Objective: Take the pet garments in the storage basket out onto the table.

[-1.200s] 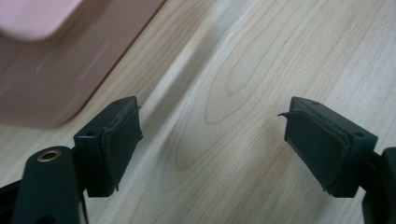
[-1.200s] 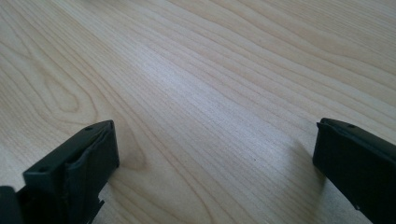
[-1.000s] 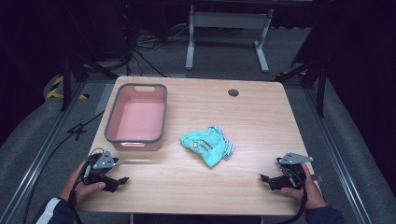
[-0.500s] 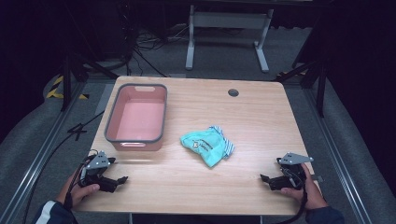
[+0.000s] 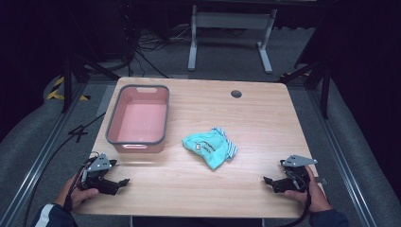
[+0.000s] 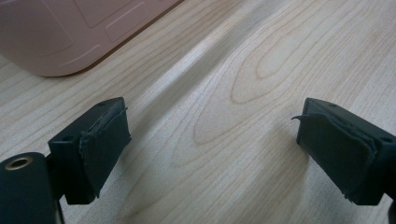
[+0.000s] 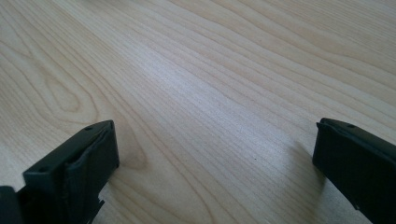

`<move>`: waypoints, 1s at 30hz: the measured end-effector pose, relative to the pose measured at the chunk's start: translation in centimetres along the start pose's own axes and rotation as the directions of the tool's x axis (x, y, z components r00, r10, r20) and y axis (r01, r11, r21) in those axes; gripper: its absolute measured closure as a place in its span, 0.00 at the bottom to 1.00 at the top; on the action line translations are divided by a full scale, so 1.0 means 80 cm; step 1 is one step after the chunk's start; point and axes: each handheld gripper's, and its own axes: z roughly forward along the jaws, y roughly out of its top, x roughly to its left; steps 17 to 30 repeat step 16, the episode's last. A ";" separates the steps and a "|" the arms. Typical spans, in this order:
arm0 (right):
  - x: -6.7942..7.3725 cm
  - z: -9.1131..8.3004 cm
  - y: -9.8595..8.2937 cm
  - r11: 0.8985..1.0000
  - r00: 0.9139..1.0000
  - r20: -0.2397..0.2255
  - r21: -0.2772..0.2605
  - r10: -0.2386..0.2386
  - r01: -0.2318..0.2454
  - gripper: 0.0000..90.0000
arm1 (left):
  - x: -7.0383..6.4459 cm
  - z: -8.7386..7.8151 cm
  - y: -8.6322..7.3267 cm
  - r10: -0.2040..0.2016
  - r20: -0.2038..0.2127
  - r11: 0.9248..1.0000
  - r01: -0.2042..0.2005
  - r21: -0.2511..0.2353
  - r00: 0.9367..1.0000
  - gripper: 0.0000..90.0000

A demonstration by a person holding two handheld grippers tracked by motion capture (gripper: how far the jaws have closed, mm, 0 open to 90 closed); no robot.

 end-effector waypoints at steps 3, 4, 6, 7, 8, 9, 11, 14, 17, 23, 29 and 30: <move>0.000 0.000 0.000 1.000 1.000 -0.001 0.001 -0.003 0.003 0.01 | 0.000 0.001 0.001 0.000 0.003 1.000 0.000 0.008 1.000 0.09; 0.000 0.000 0.000 1.000 1.000 -0.001 0.001 -0.004 0.004 0.01 | -0.001 0.002 0.002 -0.004 0.000 1.000 0.004 0.008 1.000 0.08; 0.000 0.000 0.000 1.000 1.000 -0.001 0.001 -0.004 0.004 0.01 | -0.001 0.002 0.002 -0.008 0.001 1.000 0.008 0.011 1.000 0.07; 0.000 0.000 0.000 1.000 1.000 -0.001 0.001 -0.004 0.004 0.01 | -0.001 0.002 0.002 -0.008 0.000 1.000 0.008 0.011 1.000 0.07; 0.000 0.000 0.000 1.000 1.000 -0.001 0.001 -0.004 0.004 0.01 | -0.001 0.002 0.002 -0.006 -0.002 1.000 0.006 0.012 1.000 0.07; 0.000 0.000 0.000 1.000 1.000 -0.001 0.001 -0.004 0.004 0.01 | -0.001 0.002 0.002 -0.006 -0.001 1.000 0.006 0.013 1.000 0.07; 0.000 0.000 0.000 1.000 1.000 -0.001 0.001 -0.004 0.004 0.01 | -0.001 0.003 0.003 -0.004 -0.001 1.000 0.004 0.013 1.000 0.06; 0.000 0.000 0.000 1.000 1.000 -0.001 0.001 -0.004 0.004 0.01 | -0.002 0.004 0.004 -0.009 -0.001 1.000 0.009 0.017 1.000 0.05; 0.000 0.000 0.000 1.000 1.000 -0.001 0.001 -0.004 0.004 0.01 | -0.001 0.005 0.005 -0.005 -0.006 1.000 0.005 0.015 1.000 0.03; 0.000 0.000 0.000 1.000 1.000 -0.001 0.001 -0.004 0.004 0.01 | -0.001 0.005 0.005 -0.005 -0.006 1.000 0.005 0.015 1.000 0.03; 0.000 0.000 0.000 1.000 1.000 -0.001 0.001 -0.004 0.004 0.01 | -0.001 0.005 0.005 -0.005 -0.006 1.000 0.005 0.015 1.000 0.03; 0.000 0.000 0.000 1.000 1.000 -0.001 0.001 -0.004 0.004 0.01 | -0.001 0.005 0.005 -0.005 -0.006 1.000 0.005 0.015 1.000 0.03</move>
